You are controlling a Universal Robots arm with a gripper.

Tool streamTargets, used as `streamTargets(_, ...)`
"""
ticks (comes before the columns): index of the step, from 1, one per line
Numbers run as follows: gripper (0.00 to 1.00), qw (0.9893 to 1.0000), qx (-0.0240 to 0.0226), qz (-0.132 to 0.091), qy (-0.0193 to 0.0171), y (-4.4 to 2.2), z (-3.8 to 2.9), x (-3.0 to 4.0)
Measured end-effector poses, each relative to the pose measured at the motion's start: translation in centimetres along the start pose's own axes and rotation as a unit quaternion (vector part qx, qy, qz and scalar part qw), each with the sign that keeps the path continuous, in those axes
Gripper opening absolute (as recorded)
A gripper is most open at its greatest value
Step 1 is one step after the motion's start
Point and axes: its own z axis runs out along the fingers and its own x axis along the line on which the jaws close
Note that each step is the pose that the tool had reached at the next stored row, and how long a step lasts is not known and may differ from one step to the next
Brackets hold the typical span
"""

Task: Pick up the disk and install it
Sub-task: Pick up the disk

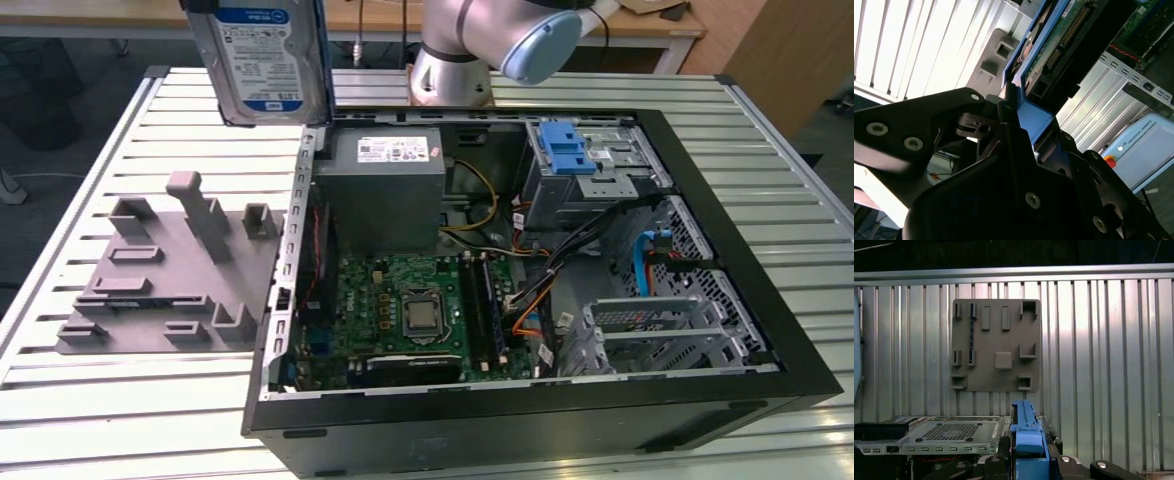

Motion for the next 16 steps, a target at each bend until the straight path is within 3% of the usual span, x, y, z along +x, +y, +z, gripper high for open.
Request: streamTargets(16, 0.36, 1.0, -0.0001, 0.0, 0.0, -7.22, -0.07, -0.17)
